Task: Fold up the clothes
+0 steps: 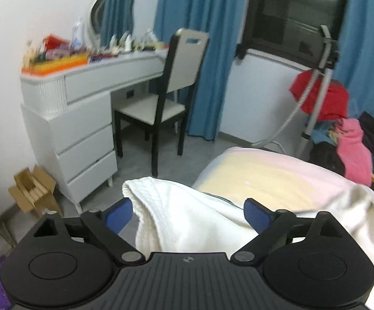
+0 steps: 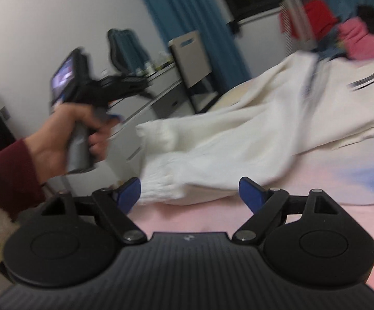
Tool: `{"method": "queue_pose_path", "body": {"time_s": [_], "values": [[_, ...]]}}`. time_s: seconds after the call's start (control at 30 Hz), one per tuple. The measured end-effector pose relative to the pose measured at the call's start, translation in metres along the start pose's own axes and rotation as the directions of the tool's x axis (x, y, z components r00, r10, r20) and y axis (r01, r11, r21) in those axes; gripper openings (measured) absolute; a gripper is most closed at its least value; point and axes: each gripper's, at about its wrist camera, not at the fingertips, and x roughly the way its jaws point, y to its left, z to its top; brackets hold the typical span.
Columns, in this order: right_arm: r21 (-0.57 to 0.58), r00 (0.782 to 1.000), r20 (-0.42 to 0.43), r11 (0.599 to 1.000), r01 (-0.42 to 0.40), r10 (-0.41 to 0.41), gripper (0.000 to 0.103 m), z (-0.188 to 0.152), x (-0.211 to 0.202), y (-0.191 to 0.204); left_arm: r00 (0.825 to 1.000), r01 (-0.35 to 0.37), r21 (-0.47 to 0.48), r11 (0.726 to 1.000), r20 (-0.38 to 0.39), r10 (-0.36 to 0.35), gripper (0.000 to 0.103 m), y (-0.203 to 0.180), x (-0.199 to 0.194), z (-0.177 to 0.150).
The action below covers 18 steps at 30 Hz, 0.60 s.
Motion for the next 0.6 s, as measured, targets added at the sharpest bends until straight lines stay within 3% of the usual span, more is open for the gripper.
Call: {"method": "queue_pose_path", "body": {"time_s": [0.13, 0.3, 0.47, 0.6], "values": [[-0.017, 0.992, 0.044, 0.993, 0.118, -0.117, 0.085, 0.011, -0.065, -0.034, 0.995, 0.092, 0.043, 0.995, 0.031, -0.093, 0.095, -0.047, -0.039, -0.015], [0.038, 0.955, 0.098, 0.960, 0.279, -0.282, 0.085, 0.014, -0.119, -0.085, 0.973, 0.227, 0.066, 0.972, 0.017, -0.229, 0.095, -0.135, -0.054, -0.048], [0.141, 0.921, 0.129, 0.926, 0.349, -0.367, 0.085, 0.007, -0.130, -0.145, 0.953, 0.300, 0.122, 0.946, 0.000, -0.302, 0.089, -0.234, -0.029, -0.066], [0.160, 0.900, 0.114, 0.902, 0.401, -0.420, 0.085, 0.003, -0.113, -0.184, 0.956, 0.288, 0.184, 0.940, 0.003, -0.294, 0.080, -0.296, 0.011, -0.066]]}}
